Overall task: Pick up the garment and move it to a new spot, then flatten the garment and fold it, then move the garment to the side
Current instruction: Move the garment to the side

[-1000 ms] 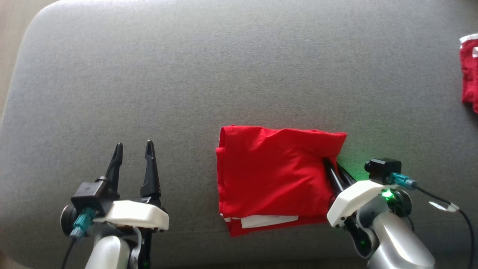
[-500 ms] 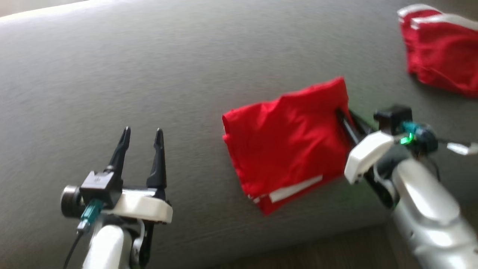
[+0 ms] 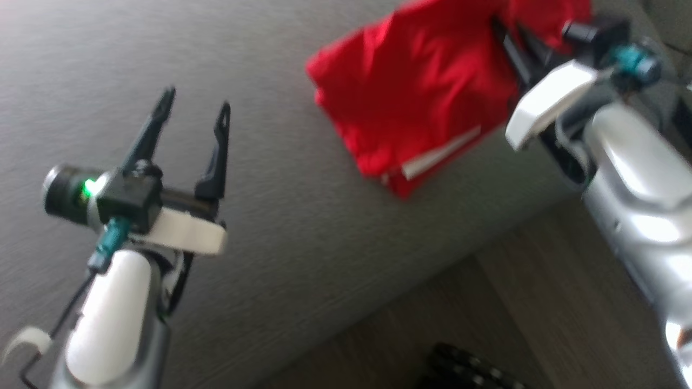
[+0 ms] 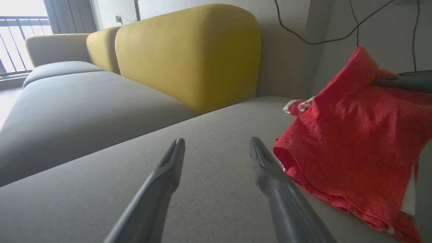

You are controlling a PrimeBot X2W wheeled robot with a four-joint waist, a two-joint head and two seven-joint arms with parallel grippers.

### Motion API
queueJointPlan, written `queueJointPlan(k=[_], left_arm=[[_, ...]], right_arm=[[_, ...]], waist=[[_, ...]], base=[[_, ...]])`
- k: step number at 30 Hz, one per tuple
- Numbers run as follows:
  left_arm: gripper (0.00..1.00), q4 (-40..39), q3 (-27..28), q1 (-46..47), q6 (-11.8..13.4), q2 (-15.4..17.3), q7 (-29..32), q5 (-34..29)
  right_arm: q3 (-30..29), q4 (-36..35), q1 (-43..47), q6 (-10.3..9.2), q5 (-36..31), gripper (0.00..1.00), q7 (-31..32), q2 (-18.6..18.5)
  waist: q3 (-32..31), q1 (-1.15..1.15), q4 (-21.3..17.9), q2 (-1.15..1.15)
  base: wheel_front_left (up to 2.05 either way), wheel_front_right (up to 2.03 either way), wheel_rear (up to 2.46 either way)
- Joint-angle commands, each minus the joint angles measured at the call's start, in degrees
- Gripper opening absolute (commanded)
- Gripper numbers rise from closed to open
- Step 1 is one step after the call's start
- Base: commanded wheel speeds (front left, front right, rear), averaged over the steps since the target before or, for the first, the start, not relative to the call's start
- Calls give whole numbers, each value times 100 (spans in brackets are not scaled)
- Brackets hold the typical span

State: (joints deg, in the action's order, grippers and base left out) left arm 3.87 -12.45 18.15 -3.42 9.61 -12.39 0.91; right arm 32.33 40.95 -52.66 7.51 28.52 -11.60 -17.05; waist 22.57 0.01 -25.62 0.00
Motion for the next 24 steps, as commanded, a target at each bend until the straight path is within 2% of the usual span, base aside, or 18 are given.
queueJointPlan(k=[1,3,11,19,24], left_arm=[[100,-243,136,228,-31,137,61,-61],[100,-334,66,357,-87,205,191,-96],[100,-403,-263,690,-222,191,471,-41],[100,-561,-263,631,-178,287,613,-2],[100,-847,-122,537,-59,423,756,-9]], right_arm=[[37,-44,-206,-2,114,0,-101,-58],[82,174,-507,-2,282,0,-186,-114],[-159,851,-1105,-2,746,0,-330,-568],[-220,1042,-1429,-2,690,0,-339,-592],[-590,1059,-1568,-2,501,0,-339,-537]], waist=[[541,-1,-607,0],[642,-1,-738,0],[886,-1,-760,0],[1054,-1,-738,0],[1209,-1,-738,0]], base=[[0,0,0],[0,0,0],[0,0,0],[0,0,0],[0,0,0]])
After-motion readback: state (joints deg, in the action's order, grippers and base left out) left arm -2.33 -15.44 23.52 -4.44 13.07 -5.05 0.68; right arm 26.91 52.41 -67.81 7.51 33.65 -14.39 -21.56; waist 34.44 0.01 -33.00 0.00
